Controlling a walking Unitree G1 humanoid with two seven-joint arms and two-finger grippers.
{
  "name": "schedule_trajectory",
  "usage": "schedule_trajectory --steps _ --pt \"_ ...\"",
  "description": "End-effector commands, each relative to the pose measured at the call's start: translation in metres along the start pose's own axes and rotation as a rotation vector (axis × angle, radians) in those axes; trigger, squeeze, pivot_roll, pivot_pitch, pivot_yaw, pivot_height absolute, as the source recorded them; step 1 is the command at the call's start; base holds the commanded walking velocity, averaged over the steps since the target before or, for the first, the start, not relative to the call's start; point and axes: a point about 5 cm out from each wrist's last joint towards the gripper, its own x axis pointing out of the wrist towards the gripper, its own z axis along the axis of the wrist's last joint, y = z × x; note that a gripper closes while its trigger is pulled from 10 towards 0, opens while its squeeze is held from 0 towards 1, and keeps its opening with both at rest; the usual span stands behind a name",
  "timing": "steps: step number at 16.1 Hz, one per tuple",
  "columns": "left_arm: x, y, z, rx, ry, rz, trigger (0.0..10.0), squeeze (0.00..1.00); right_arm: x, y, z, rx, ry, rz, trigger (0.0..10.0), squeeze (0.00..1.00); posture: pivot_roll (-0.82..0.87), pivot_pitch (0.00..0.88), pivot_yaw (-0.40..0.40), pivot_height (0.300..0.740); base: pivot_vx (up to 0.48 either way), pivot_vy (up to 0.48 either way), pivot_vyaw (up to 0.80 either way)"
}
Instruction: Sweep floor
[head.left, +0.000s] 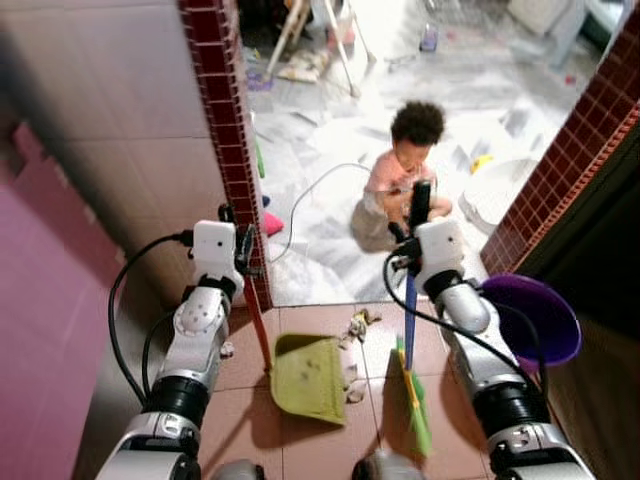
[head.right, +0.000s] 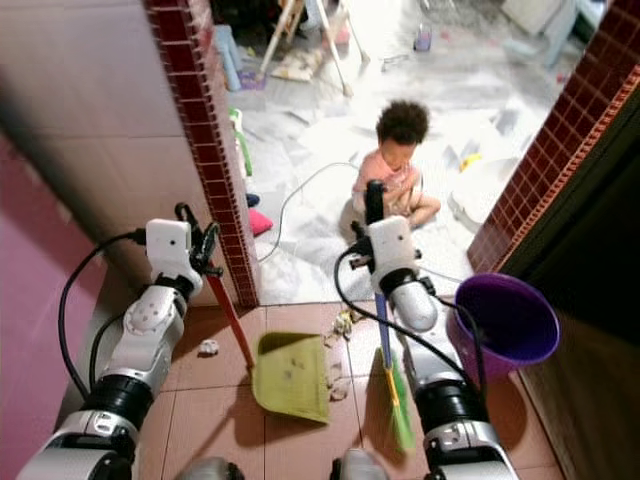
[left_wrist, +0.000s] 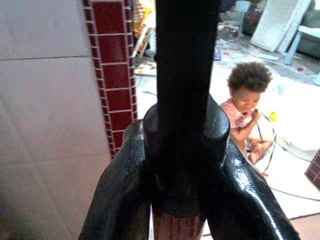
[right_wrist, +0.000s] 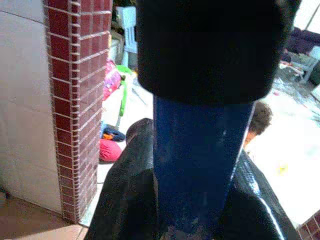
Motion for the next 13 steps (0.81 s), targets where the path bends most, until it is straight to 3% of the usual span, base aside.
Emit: schedule_trajectory --steps 1,9,13 --pt "0.004 0.004 0.011 0.03 -0.057 0.015 10.0 0.0 0.008 -0.002 0.013 -0.002 -0.045 -0.001 10.0 0.0 -0.12 0.0 0.026 0.74 0.0 0.0 0.0" --pt "0.012 0.006 0.014 0.052 -0.059 0.049 10.0 0.0 0.009 -0.006 0.013 -0.022 -0.041 0.009 10.0 0.0 -0.15 0.029 0.015 0.74 0.0 0.0 0.0" --pt "0.018 -0.002 0.01 0.058 -0.029 0.037 10.0 0.0 0.006 -0.008 0.013 -0.027 -0.041 0.003 10.0 0.0 -0.18 0.056 0.013 0.74 0.0 0.0 0.0"
